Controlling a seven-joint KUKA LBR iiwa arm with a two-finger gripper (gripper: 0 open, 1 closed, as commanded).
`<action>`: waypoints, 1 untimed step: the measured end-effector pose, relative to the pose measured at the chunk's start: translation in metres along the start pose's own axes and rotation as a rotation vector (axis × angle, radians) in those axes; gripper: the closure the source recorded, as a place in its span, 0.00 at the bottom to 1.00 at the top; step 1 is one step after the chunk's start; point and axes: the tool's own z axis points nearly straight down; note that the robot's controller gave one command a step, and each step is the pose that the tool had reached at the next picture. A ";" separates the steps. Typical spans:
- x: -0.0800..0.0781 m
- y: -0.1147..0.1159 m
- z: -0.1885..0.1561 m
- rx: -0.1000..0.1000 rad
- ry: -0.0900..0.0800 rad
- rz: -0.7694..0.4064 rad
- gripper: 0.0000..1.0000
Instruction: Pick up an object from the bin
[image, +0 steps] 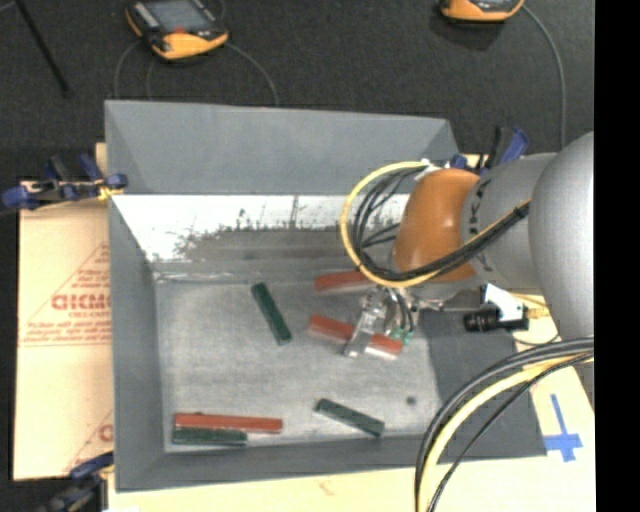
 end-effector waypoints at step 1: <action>0.000 0.000 0.000 0.000 0.000 -0.001 1.00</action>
Offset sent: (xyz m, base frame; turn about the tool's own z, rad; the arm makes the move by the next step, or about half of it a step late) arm 0.0000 0.0000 0.0120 0.0000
